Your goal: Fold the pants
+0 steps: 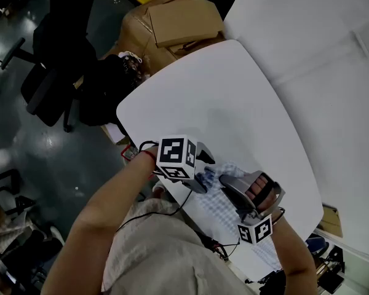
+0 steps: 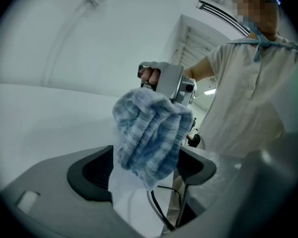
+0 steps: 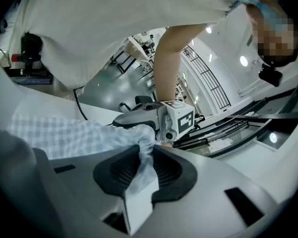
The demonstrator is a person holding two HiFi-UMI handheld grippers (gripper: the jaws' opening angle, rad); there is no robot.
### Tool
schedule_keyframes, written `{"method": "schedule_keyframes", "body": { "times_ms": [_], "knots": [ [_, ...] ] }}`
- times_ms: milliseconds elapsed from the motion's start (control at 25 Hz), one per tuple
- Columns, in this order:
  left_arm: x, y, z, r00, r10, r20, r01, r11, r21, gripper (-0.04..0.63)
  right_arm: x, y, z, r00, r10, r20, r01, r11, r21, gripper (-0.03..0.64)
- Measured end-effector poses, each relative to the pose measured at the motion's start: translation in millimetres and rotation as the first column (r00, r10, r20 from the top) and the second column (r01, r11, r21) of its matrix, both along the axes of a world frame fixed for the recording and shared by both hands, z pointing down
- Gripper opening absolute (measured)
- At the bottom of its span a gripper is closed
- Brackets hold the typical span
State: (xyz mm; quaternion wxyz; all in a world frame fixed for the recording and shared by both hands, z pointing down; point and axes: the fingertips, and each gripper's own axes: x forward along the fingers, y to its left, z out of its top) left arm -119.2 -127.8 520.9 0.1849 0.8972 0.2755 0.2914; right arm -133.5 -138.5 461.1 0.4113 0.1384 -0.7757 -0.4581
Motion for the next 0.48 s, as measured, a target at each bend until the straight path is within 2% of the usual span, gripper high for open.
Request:
{"method": "schedule_keyframes", "body": {
  "times_ms": [160,200,240,320,400,440,480],
  "knots": [
    [0,4,5,0.999,0.035,0.015,-0.034,0.999,-0.021,0.376,-5,1,-1,0.999,-0.04,-0.007,0.04,0.999,0.008,0.086],
    [-1,4,4,0.999,0.036,0.017,-0.035,0.999,-0.035,0.356,-5,1,-2,0.999,-0.039,-0.004,0.039,0.999,0.007,0.087],
    [-3,3,1,0.999,0.031,0.018,-0.03,0.998,-0.055,0.26,-4,0,-2,0.999,-0.035,-0.001,0.035,0.999,0.005,0.087],
    [-8,-2,-4,1.0,0.008,0.025,-0.006,0.995,-0.095,0.144,-1,-2,-3,1.0,-0.018,0.012,0.018,1.0,-0.01,0.087],
    [-15,-8,-7,0.998,-0.02,0.052,0.026,0.994,-0.103,0.102,1,-8,-1,0.998,0.035,0.055,-0.031,0.997,-0.076,0.094],
    [-19,-10,-6,0.997,-0.032,0.076,0.039,0.995,-0.088,0.094,3,-13,0,0.992,0.087,0.091,-0.073,0.987,-0.142,0.103],
    [-24,-12,-4,0.993,-0.044,0.106,0.051,0.997,-0.066,0.092,6,-20,1,0.98,0.153,0.13,-0.12,0.965,-0.234,0.115]
  ]
}}
